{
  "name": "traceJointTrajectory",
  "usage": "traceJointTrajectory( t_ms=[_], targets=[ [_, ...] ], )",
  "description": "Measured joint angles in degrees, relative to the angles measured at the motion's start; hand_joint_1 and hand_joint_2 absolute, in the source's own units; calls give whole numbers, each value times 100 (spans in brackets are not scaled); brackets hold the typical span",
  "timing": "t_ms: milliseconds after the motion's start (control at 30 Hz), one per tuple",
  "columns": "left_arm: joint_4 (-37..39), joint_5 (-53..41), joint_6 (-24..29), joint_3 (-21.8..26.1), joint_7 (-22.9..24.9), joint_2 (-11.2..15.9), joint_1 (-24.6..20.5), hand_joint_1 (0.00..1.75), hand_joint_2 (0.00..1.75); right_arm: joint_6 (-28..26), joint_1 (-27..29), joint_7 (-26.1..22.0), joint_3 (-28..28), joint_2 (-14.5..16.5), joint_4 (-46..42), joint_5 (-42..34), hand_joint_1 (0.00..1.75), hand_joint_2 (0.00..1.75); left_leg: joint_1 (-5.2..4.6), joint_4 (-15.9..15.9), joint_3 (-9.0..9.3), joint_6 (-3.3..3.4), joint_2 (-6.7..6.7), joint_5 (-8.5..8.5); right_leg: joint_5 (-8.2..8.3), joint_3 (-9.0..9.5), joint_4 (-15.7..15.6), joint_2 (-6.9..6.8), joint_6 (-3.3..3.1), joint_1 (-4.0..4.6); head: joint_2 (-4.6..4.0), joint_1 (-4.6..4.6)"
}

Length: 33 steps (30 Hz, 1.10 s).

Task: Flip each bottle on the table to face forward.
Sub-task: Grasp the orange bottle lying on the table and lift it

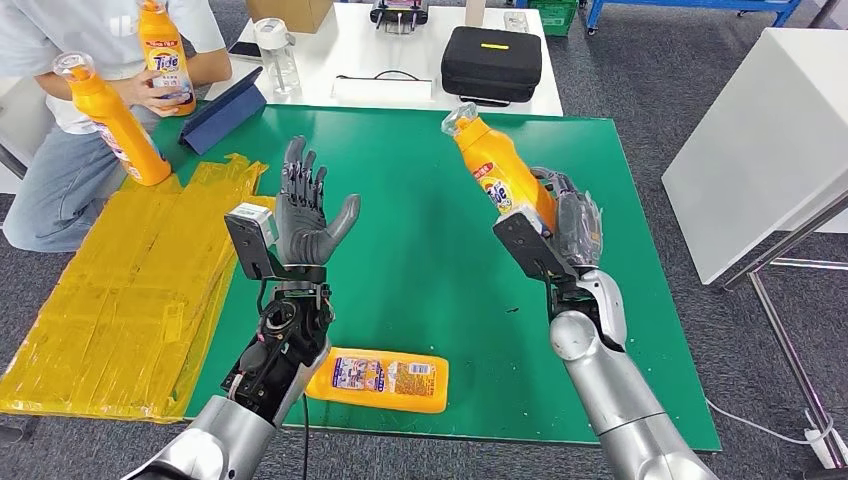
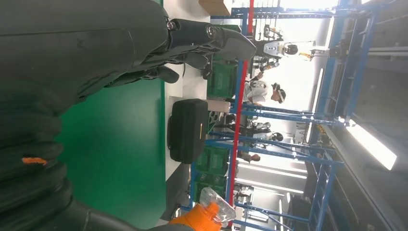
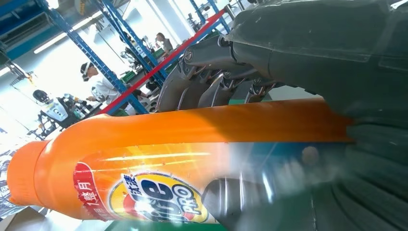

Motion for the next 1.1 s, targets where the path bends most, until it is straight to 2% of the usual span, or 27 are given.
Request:
traceJointTrajectory(
  t_ms=[833, 1100],
  targets=[
    [-11, -98, 15, 219, -16, 102, 46, 0, 175, 164, -342, -203, 7, 185, 397, 19, 175, 175, 0, 0, -6, 0, -2, 0, 0, -3, 1, -1, 0, 1, -1, 0],
    [-84, -217, -45, 250, 5, 99, 100, 0, 175, 118, -297, -178, 7, 197, 421, 40, 175, 175, 0, 0, -6, 0, -1, 0, 0, -6, 0, -1, 0, 0, 0, 1]
  ],
)
